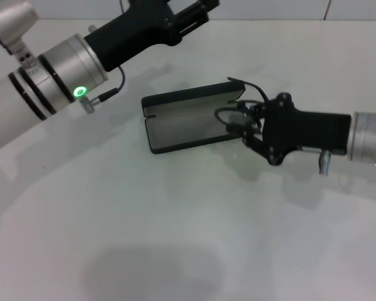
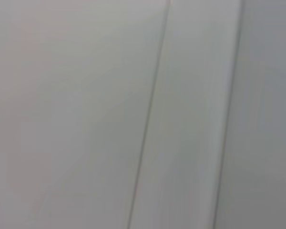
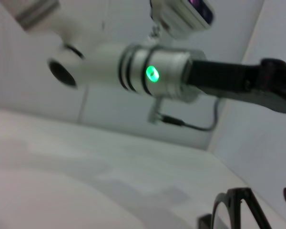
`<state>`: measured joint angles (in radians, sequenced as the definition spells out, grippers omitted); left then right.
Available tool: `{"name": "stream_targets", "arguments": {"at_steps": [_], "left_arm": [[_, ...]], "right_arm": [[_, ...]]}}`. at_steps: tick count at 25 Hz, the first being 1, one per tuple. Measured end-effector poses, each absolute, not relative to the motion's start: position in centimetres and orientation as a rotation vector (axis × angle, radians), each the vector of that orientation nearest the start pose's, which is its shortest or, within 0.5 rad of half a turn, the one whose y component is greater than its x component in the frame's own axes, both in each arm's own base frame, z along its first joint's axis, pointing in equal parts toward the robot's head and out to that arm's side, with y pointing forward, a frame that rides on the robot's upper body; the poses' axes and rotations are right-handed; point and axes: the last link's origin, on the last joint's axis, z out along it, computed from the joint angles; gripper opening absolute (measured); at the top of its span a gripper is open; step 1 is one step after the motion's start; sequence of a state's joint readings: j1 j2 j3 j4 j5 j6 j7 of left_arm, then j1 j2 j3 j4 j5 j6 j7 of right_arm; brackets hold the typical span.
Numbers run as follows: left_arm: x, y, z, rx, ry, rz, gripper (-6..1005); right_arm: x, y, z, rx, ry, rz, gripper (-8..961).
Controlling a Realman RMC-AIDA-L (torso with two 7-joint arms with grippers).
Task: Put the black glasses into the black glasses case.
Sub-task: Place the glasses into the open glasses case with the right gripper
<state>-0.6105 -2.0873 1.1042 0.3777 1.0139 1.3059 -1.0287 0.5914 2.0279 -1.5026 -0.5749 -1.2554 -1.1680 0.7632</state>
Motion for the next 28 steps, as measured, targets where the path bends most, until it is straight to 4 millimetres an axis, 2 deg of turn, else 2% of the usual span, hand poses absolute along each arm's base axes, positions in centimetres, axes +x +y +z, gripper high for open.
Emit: {"name": "stream_targets", "arguments": {"at_steps": [4,8,12,17,28], "left_arm": [[-20.9,37.6,-1.0,-2.207,-0.507,-1.225,666],[-21.1,37.6,-1.0,-2.204,-0.513,-1.223,666],[-21.0,37.7,-1.0,-2.204,-0.516,-1.225,666],[-20.9,37.7,-1.1,-2.205,-0.516,-1.229,665],[-20.7,37.6,-1.4,-2.216,-0.521,-1.231,665]], "right_arm": [[18.0,36.8,-6.9,-2.622,-0.394,0.478,124],[16.6,37.4,-8.7,-2.56,-0.508,0.297,127],[15.6,37.1,-10.8,-2.536,-0.6,0.174,131],[15.1,36.4,-12.3,-2.532,-0.673,0.111,135],[14.4,36.2,-13.1,-2.492,-0.721,0.065,144]]}}
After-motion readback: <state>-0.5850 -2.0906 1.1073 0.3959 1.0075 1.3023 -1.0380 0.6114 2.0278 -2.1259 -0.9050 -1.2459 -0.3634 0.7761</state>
